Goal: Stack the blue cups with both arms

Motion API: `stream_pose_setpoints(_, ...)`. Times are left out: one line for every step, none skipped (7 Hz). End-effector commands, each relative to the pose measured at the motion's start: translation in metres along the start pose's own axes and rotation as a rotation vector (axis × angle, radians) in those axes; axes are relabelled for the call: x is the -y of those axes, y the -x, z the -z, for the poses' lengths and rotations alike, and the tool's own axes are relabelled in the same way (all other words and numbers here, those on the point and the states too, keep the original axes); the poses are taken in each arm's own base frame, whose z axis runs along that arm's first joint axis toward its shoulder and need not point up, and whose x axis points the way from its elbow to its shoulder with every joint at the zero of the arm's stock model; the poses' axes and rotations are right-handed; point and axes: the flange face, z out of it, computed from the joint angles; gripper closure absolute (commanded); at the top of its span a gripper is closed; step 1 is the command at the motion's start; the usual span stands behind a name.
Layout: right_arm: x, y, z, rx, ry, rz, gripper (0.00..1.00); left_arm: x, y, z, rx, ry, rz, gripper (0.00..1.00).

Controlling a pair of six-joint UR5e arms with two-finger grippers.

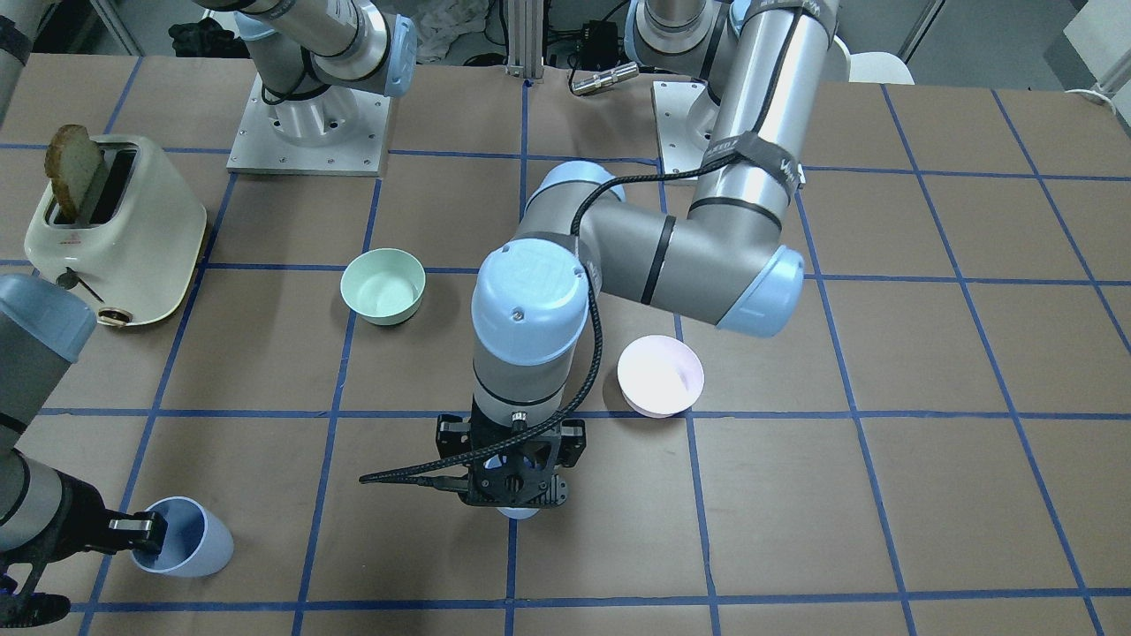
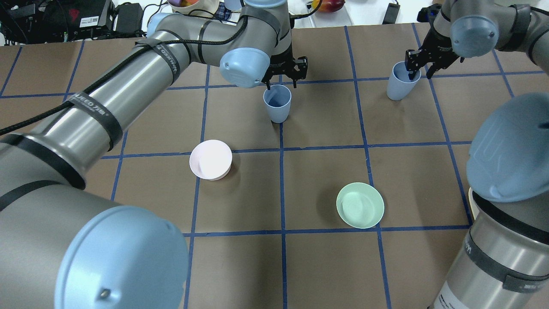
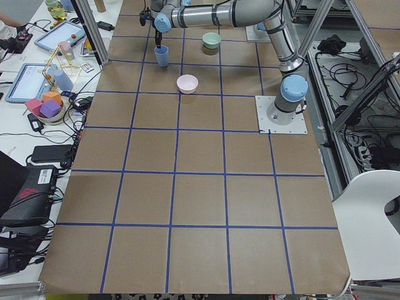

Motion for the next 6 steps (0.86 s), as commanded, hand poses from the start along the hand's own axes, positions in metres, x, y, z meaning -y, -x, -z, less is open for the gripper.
stream_pose_setpoints(-0.004,0.001,-0.006,0.005,0.020,0.000,0.96,-0.027,0.047,0.096,-0.004,0.087,0.069,0.00)
stream_pose_setpoints(-0.005,0.000,-0.002,0.003,0.020,-0.006,1.00,-0.055,0.066,0.131,0.018,0.152,0.096,0.00)
stream_pose_setpoints(-0.006,0.002,0.006,0.007,0.028,-0.009,1.00,-0.080,0.079,0.165,0.019,0.129,0.109,0.00)
stream_pose_setpoints(-0.004,0.010,0.021,0.001,0.016,-0.001,1.00,-0.104,0.099,0.173,0.026,0.131,0.131,0.00)
stream_pose_setpoints(-0.009,0.024,0.050,0.015,0.027,-0.012,1.00,-0.129,0.119,0.167,0.048,0.132,0.157,0.00)
stream_pose_setpoints(-0.014,0.058,0.086,0.064,0.023,-0.073,1.00,-0.145,0.133,0.168,0.069,0.067,0.162,0.00)
